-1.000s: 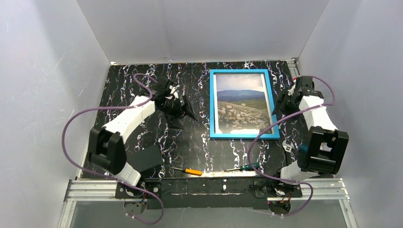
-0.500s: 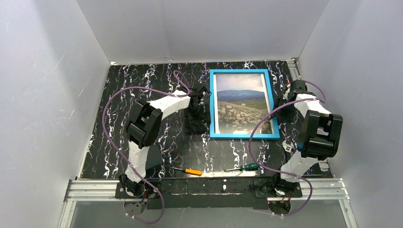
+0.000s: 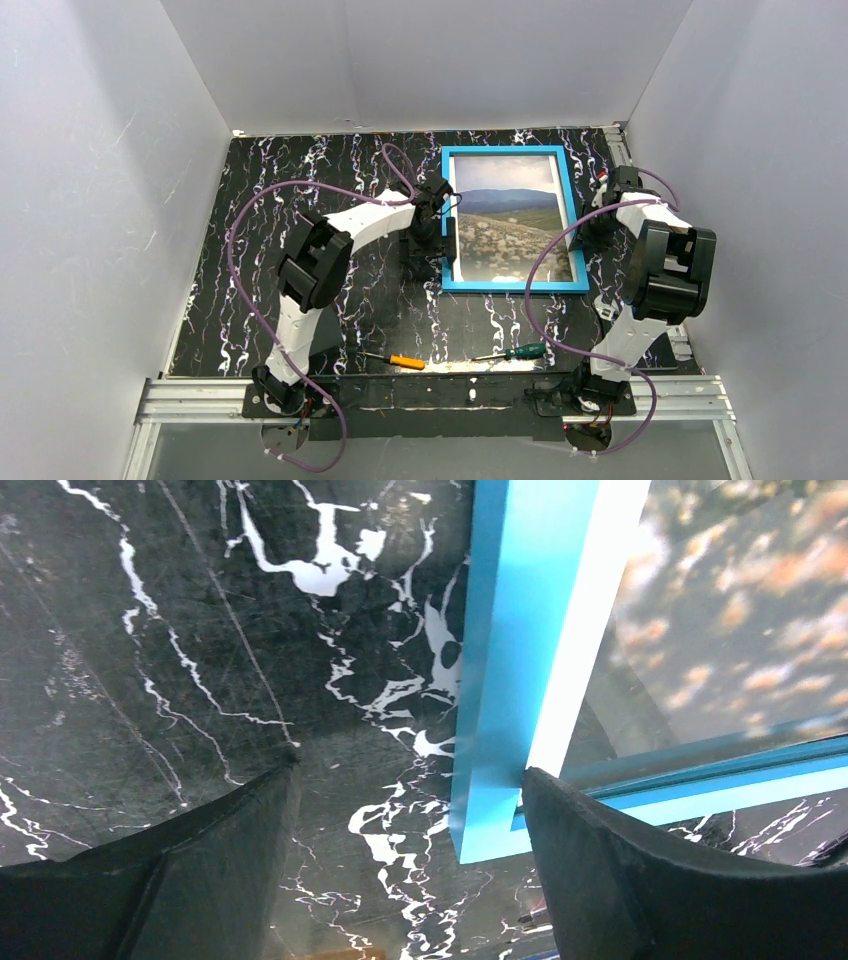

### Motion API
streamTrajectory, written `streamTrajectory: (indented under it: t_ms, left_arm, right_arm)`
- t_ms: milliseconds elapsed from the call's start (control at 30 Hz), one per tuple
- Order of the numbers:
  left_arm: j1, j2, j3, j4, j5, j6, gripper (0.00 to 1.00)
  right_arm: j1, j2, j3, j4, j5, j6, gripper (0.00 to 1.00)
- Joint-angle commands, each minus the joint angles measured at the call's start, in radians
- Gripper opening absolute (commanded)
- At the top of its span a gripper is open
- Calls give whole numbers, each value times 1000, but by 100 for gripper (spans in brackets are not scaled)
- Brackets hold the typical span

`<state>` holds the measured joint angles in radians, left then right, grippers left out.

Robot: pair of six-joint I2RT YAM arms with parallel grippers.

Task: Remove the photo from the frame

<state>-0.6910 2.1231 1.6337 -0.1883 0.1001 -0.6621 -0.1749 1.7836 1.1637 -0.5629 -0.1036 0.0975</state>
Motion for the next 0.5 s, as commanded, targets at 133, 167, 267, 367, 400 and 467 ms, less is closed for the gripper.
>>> streamTrajectory:
  t_ms: [133,167,267,367,400,467]
  left_arm:
    - [-36,81,40,-121,-70,-47,72]
    - [-39,88,42,-120,-76,-46,71]
    - [-56,113,66,-133,-127,-11,70]
    - [-56,136,81,-129,-105,-27,65]
    - [-57,144,86,-127,-101,-29,62]
    - [-60,153,97,-126,-64,-29,55]
  right_arm:
    - [13,-8,8,47,7,-15,33]
    - [16,-10,9,47,13,-17,32]
    - [26,-13,17,40,36,-19,25]
    - [33,-26,22,32,64,-18,20]
    - [36,-34,27,26,66,-18,18]
    - [43,-52,44,6,79,-17,14]
